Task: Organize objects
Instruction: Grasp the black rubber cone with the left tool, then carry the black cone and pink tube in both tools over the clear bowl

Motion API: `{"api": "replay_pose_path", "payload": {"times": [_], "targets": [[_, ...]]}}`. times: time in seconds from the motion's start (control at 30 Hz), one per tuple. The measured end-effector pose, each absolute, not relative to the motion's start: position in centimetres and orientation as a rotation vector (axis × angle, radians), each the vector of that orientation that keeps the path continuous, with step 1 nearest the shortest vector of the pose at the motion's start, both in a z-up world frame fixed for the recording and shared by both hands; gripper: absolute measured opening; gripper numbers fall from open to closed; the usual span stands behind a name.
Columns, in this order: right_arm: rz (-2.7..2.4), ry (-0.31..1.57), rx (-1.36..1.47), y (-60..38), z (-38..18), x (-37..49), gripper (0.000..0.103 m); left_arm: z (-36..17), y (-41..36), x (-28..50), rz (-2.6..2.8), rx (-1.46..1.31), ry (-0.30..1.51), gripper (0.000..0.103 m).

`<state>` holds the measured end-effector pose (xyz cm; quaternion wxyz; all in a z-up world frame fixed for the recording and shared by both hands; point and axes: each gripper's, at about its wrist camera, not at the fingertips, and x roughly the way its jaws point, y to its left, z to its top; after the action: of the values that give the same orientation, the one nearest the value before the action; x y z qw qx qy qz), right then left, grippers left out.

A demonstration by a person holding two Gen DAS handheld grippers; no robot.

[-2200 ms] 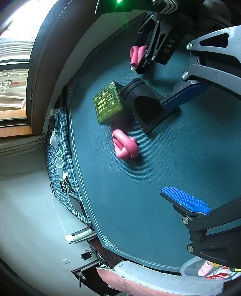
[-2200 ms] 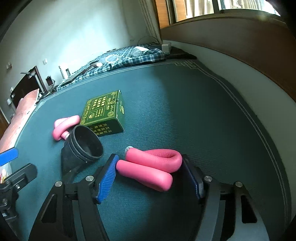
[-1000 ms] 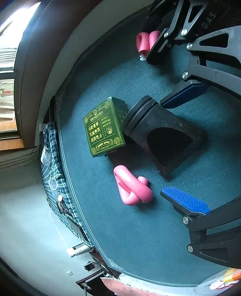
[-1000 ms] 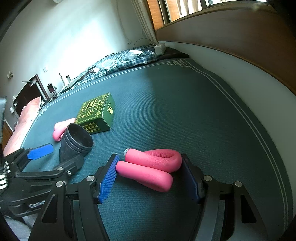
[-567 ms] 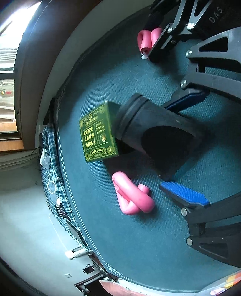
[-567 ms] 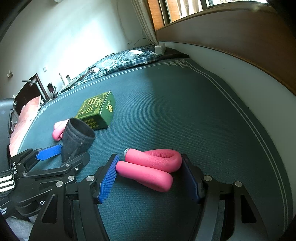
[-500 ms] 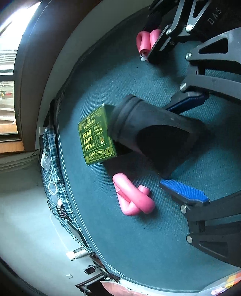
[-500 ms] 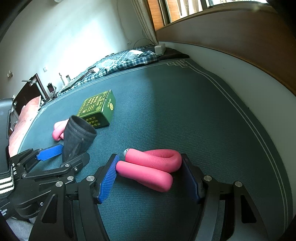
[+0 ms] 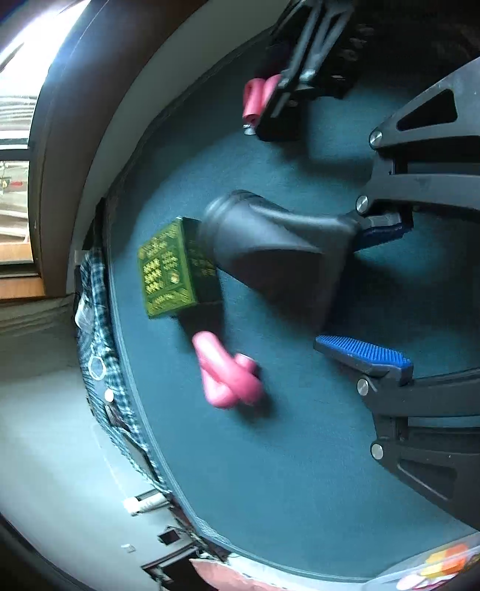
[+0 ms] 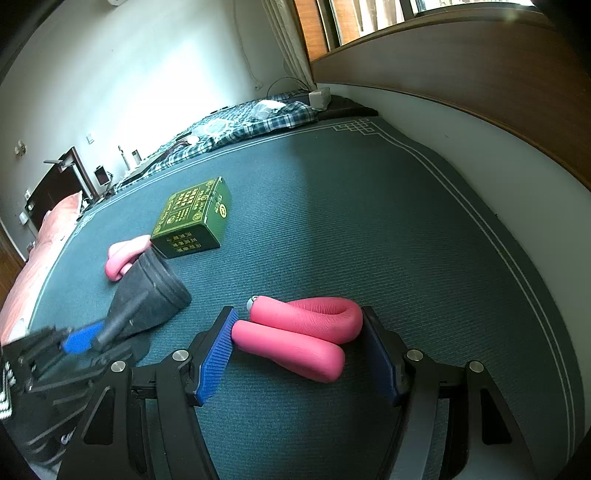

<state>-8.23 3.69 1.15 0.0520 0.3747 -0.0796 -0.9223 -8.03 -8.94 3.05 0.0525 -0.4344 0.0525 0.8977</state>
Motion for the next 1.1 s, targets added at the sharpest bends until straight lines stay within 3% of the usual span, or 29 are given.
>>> {"api": "replay_pose_path", "payload": {"times": [0.1,0.23,0.3,0.83,0.93,1.1], "targets": [[-2.806,-0.24,1.14,3.7,1.2,-8.3,0.067,3.0,-9.1,-7.3,2.732,-1.324,0.172,0.049],[-2.806,-0.241,1.139,3.7,1.1,-8.3,0.067,3.5,-9.1,-7.4,2.717,-1.325,0.131,0.081],[-2.805,-0.245,1.138,3.7,1.2,-8.3,0.067,4.0,-9.0,-7.2,2.716,-1.292,0.137,0.084],[-2.885,-0.295,1.137,5.0,1.5,-8.0,0.067,3.5,-6.6,-9.1,2.687,-1.238,0.256,0.084],[-2.882,-0.3,1.141,4.8,1.6,-8.0,0.067,3.2,-6.4,-9.4,2.666,-1.245,0.241,0.066],[-2.882,-0.299,1.14,4.9,1.6,-7.9,0.067,3.3,-6.2,-9.4,2.67,-1.225,0.254,0.056]]}}
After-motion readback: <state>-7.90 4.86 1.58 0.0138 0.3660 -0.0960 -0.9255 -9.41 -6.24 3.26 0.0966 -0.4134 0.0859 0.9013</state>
